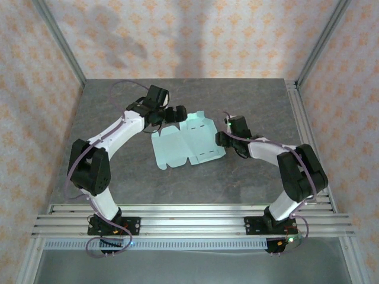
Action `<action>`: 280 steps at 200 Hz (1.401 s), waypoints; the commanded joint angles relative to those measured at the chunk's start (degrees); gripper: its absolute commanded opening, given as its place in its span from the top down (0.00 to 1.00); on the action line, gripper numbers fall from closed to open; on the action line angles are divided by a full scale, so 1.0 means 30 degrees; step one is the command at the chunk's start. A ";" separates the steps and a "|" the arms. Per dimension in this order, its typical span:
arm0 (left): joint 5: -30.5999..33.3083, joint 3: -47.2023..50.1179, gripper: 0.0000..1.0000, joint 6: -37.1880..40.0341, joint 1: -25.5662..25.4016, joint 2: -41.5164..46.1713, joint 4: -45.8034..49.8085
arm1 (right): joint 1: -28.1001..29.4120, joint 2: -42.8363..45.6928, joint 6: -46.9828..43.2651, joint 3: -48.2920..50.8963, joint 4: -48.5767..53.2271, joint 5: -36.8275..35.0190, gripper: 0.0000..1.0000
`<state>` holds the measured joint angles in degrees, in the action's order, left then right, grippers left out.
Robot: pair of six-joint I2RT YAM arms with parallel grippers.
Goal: Fold the paper box
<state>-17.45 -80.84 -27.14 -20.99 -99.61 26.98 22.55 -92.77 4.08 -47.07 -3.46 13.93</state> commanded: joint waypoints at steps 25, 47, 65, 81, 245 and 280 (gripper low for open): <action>-0.0909 -0.0417 0.00 -0.0153 -0.0033 -0.0314 -0.0603 | -0.0096 -0.1014 0.0622 0.0059 -0.1898 0.2359 0.54; -0.1101 -0.0458 0.00 -0.0158 -0.0033 -0.0210 -0.0615 | -0.0081 -0.1634 0.0721 -0.0003 -0.2259 0.2657 0.58; -0.1011 -0.0502 0.00 -0.0067 -0.0027 -0.0153 -0.0473 | -0.0081 -0.2029 0.0741 -0.0185 -0.2301 0.2780 0.62; -0.1042 -0.0564 0.00 -0.0007 -0.0005 -0.0120 -0.0287 | -0.0089 -0.2266 0.0722 -0.0306 -0.2302 0.2799 0.66; -0.0478 0.0165 0.00 0.0213 0.0113 0.0511 -0.1142 | 0.0405 -0.1188 -0.1260 -0.1208 -0.0049 0.1444 1.00; 0.1598 0.1676 0.00 -0.0048 0.0582 0.1471 -0.2623 | 0.1652 -0.0290 -0.3708 -0.2280 0.1980 -0.2001 1.00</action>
<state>-18.02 -78.37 -26.96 -20.82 -99.04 23.20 25.06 -97.19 -0.43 -50.61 -2.48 16.64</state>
